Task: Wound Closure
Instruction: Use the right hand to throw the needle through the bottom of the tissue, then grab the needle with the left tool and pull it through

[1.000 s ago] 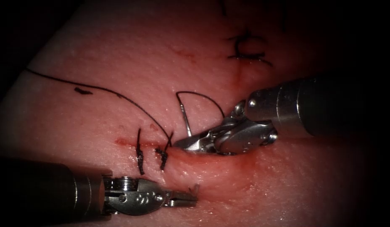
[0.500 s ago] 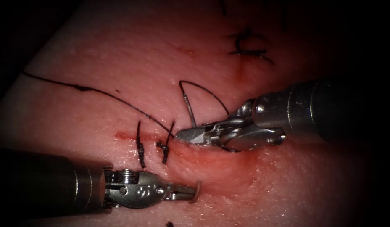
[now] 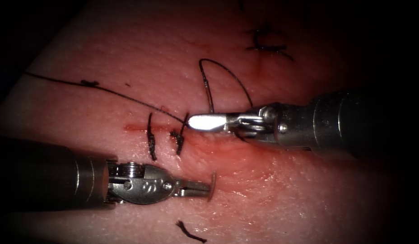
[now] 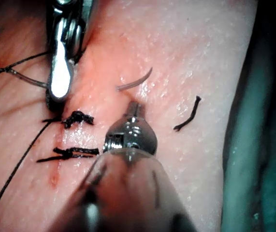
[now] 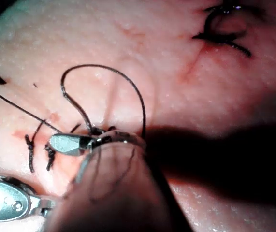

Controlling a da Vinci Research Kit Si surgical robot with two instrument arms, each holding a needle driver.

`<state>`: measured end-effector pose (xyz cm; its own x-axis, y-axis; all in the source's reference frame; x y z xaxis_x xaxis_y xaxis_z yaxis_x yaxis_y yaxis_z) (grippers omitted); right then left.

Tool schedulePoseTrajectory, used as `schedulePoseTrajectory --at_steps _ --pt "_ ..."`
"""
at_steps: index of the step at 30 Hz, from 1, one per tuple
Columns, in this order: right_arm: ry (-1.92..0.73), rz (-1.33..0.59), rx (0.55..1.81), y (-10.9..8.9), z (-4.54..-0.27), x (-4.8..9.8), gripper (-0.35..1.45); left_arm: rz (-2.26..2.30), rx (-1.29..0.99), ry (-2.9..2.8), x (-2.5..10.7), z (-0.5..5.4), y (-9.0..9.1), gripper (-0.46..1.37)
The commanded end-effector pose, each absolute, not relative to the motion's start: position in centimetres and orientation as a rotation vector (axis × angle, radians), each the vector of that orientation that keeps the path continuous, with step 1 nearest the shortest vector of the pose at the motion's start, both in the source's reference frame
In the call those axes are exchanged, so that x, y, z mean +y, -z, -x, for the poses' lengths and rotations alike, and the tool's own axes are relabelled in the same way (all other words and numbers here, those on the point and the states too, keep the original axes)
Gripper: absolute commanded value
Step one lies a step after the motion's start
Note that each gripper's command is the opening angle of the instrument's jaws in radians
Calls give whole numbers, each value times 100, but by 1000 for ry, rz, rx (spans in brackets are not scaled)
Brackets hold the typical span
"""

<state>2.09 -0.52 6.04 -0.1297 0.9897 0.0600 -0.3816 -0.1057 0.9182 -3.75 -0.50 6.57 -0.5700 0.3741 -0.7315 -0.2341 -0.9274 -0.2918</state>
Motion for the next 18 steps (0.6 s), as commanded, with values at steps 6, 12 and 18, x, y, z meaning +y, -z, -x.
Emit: schedulePoseTrajectory --at_steps 6,12,18 --pt "-1451 -808 855 -610 -190 -41 122 1307 -144 -2489 -37 370 -653 -20" --pt "-1363 -672 787 -613 -163 -35 125 1337 -105 -2480 -31 371 -651 -8" --pt "-1330 -631 780 -604 -147 -39 128 1338 -101 -2477 -31 372 -652 -12"
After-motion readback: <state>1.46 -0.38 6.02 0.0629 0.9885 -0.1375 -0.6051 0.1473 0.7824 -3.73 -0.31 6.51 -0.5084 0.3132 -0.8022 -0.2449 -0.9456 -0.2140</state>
